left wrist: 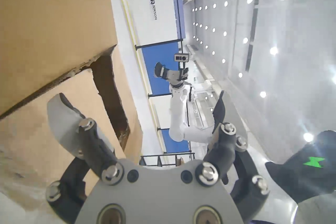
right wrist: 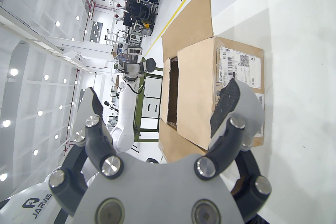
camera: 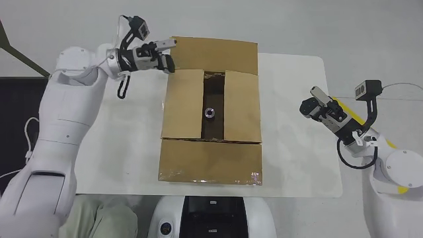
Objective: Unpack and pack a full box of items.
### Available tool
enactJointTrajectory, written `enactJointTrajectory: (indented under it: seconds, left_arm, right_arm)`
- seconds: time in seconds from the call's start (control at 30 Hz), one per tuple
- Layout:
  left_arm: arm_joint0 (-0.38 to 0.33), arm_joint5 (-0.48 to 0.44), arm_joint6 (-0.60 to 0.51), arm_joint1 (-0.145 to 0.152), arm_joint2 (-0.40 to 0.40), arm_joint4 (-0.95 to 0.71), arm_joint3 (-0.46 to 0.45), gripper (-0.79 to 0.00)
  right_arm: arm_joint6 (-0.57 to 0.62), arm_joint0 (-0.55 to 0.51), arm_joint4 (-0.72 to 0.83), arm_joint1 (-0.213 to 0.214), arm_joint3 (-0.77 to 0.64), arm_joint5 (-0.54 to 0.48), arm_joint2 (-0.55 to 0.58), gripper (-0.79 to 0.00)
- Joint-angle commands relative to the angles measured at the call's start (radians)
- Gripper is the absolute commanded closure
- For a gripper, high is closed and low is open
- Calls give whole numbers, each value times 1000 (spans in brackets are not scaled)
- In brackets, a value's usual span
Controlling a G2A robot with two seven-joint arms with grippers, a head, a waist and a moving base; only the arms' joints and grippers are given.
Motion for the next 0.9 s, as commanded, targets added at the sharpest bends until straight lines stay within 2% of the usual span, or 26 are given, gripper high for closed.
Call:
enactJointTrajectory:
  seconds: [0.0, 0.13, 0.33, 0.47, 0.87]
  left_arm:
    - [-5, -6, 20, 4, -26, -12, 24, -785]
    - [-25, -25, 92, 7, -51, 7, 90, -785]
    - [-63, -76, 199, -1, -30, 72, 181, -785]
    - [-100, -139, 292, -12, 13, 173, 238, -785]
    - [-199, -185, 412, -74, 149, 221, 406, -785]
  right_arm:
    - [0, 0, 0, 0, 0, 0, 0, -785]
    - [0, 0, 0, 0, 0, 0, 0, -785]
    - [0, 0, 0, 0, 0, 0, 0, -785]
    - [0, 0, 0, 0, 0, 0, 0, -785]
    - [0, 0, 0, 0, 0, 0, 0, -785]
